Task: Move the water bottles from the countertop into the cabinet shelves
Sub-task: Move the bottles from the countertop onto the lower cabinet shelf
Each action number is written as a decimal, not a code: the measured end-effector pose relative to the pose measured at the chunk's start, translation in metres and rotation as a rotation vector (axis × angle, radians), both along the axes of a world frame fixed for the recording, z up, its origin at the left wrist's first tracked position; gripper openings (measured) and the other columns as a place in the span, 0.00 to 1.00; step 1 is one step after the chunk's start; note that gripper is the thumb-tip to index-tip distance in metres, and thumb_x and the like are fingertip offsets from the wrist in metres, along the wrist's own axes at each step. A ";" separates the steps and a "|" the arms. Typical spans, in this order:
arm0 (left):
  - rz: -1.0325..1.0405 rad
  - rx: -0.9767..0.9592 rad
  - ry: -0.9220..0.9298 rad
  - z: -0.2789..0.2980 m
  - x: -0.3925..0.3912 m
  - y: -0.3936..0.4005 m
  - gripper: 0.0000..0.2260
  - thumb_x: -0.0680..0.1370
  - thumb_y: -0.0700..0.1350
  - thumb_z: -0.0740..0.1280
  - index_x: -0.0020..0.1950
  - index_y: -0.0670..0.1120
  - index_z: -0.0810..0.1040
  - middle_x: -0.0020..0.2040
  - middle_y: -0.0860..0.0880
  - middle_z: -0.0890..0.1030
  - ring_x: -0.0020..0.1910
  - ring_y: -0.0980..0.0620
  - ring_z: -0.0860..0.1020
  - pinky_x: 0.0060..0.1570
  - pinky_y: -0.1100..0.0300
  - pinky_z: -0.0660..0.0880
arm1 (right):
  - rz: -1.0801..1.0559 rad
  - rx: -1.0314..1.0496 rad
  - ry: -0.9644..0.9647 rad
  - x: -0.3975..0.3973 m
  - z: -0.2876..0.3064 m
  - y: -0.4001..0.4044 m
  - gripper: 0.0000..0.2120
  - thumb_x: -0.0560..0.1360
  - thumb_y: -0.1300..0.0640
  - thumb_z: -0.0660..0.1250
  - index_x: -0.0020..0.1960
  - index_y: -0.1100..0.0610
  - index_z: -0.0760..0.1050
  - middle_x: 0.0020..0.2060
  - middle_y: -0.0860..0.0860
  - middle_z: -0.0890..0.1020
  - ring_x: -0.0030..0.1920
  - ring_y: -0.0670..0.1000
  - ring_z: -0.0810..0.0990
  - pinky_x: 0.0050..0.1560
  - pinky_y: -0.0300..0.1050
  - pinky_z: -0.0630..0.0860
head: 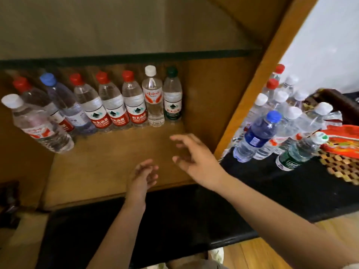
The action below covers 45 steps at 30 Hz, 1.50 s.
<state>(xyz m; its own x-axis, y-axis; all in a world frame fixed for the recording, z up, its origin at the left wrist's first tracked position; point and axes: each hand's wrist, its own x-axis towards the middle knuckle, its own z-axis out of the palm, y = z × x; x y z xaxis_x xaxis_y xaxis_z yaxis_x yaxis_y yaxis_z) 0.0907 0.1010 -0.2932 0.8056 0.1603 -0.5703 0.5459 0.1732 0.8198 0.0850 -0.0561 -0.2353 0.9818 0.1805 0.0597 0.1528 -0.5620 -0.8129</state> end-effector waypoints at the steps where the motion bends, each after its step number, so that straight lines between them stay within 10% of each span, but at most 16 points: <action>1: -0.029 0.016 -0.030 0.000 -0.011 -0.016 0.08 0.79 0.42 0.60 0.49 0.51 0.78 0.41 0.55 0.82 0.42 0.56 0.78 0.43 0.60 0.74 | 0.017 0.010 -0.011 -0.016 -0.003 -0.010 0.21 0.74 0.62 0.66 0.65 0.50 0.69 0.58 0.49 0.72 0.58 0.46 0.74 0.56 0.43 0.75; 12: -0.379 0.283 -0.378 -0.015 -0.076 -0.157 0.16 0.77 0.36 0.63 0.56 0.57 0.74 0.57 0.57 0.78 0.51 0.65 0.76 0.48 0.72 0.74 | -0.366 0.125 -0.007 -0.090 -0.044 -0.165 0.15 0.73 0.66 0.66 0.51 0.47 0.77 0.46 0.46 0.81 0.47 0.43 0.79 0.49 0.37 0.76; 19: -0.204 0.205 -0.189 -0.024 -0.048 -0.211 0.40 0.72 0.34 0.69 0.76 0.46 0.49 0.76 0.47 0.55 0.74 0.48 0.57 0.73 0.52 0.56 | -0.509 -0.346 -0.176 -0.076 -0.050 -0.219 0.24 0.70 0.59 0.70 0.65 0.57 0.69 0.65 0.56 0.69 0.67 0.56 0.68 0.66 0.51 0.66; 23: 0.017 0.218 -0.196 -0.019 -0.026 -0.234 0.40 0.69 0.31 0.71 0.75 0.43 0.53 0.73 0.43 0.60 0.71 0.46 0.62 0.69 0.56 0.61 | -0.488 -0.566 -0.358 -0.045 -0.033 -0.226 0.32 0.68 0.53 0.70 0.70 0.56 0.64 0.72 0.59 0.61 0.74 0.59 0.54 0.72 0.58 0.43; 30: 0.411 0.171 0.032 0.000 0.009 -0.267 0.36 0.70 0.40 0.74 0.70 0.39 0.55 0.69 0.40 0.58 0.66 0.43 0.64 0.58 0.59 0.66 | -0.284 -0.729 -0.425 0.002 -0.014 -0.233 0.29 0.73 0.51 0.64 0.71 0.54 0.62 0.70 0.52 0.68 0.75 0.54 0.52 0.67 0.61 0.30; 39: 0.401 0.295 0.178 -0.001 0.019 -0.272 0.40 0.69 0.54 0.73 0.70 0.41 0.54 0.69 0.40 0.59 0.65 0.41 0.66 0.64 0.50 0.68 | -0.226 -0.625 -0.577 -0.010 -0.012 -0.240 0.21 0.67 0.53 0.71 0.58 0.58 0.73 0.56 0.55 0.78 0.68 0.57 0.69 0.71 0.53 0.36; 45: 0.315 0.340 0.129 -0.009 0.017 -0.270 0.40 0.70 0.57 0.71 0.73 0.46 0.53 0.71 0.39 0.57 0.68 0.38 0.63 0.65 0.47 0.66 | -0.123 -0.152 -0.278 -0.026 -0.023 -0.236 0.22 0.67 0.55 0.74 0.58 0.57 0.72 0.54 0.50 0.69 0.55 0.50 0.72 0.55 0.38 0.68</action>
<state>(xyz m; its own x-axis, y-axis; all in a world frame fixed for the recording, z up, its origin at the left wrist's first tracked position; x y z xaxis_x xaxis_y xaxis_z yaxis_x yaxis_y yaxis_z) 0.1079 -0.1687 -0.3027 0.6140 0.5803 -0.5350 0.6106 0.0803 0.7879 0.0589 -0.2918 -0.2584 0.9465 0.0895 0.3100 0.2808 -0.7018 -0.6547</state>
